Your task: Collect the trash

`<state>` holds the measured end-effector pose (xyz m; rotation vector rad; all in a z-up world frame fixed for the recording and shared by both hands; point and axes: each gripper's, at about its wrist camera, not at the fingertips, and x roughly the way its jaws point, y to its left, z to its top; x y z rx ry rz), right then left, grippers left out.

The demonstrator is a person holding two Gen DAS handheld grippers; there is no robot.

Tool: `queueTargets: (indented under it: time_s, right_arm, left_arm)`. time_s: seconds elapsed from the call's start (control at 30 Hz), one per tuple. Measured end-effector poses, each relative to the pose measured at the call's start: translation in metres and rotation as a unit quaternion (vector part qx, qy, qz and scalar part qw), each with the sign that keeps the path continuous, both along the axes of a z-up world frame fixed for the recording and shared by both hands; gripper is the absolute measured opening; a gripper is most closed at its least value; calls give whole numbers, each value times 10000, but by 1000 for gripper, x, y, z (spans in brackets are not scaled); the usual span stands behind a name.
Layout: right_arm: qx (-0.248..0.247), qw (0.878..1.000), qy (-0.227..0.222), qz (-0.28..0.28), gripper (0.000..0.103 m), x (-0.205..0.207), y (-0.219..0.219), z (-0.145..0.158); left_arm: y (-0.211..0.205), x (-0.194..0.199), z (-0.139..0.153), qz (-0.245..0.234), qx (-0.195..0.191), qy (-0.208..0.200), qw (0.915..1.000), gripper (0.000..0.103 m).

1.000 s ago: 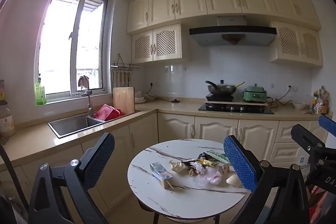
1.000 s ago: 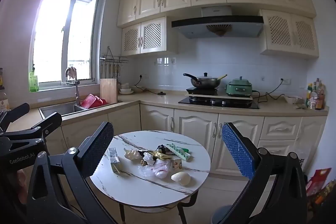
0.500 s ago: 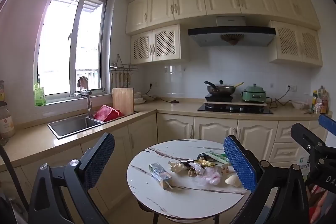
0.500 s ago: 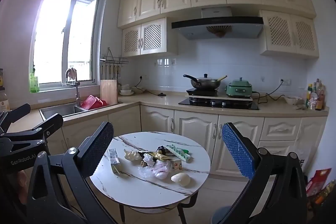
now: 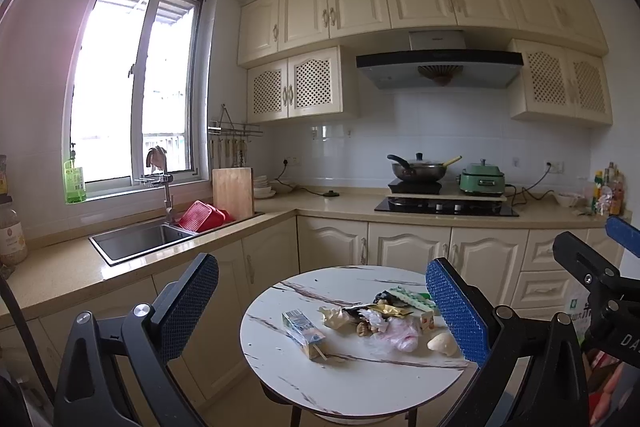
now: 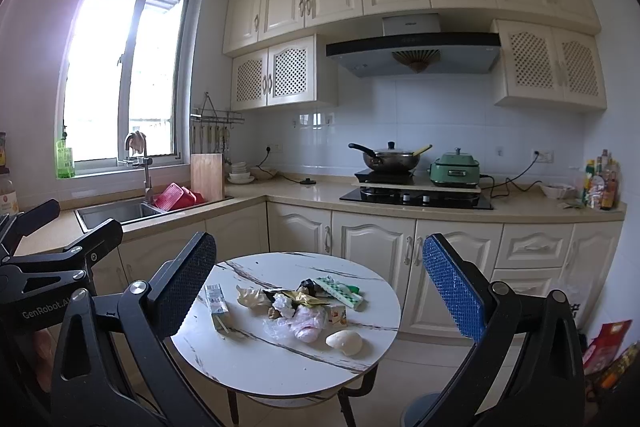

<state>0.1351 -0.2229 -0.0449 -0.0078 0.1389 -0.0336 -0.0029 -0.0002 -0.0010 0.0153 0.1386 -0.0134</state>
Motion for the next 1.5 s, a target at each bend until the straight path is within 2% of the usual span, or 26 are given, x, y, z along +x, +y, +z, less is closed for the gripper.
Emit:
queueTargets:
  time_s: [1.5]
  right_arm:
    - [-27, 10000, -23, 68, 103, 2, 4, -8]
  left_arm:
    - [0, -2, 1, 4, -5, 15, 10000, 102]
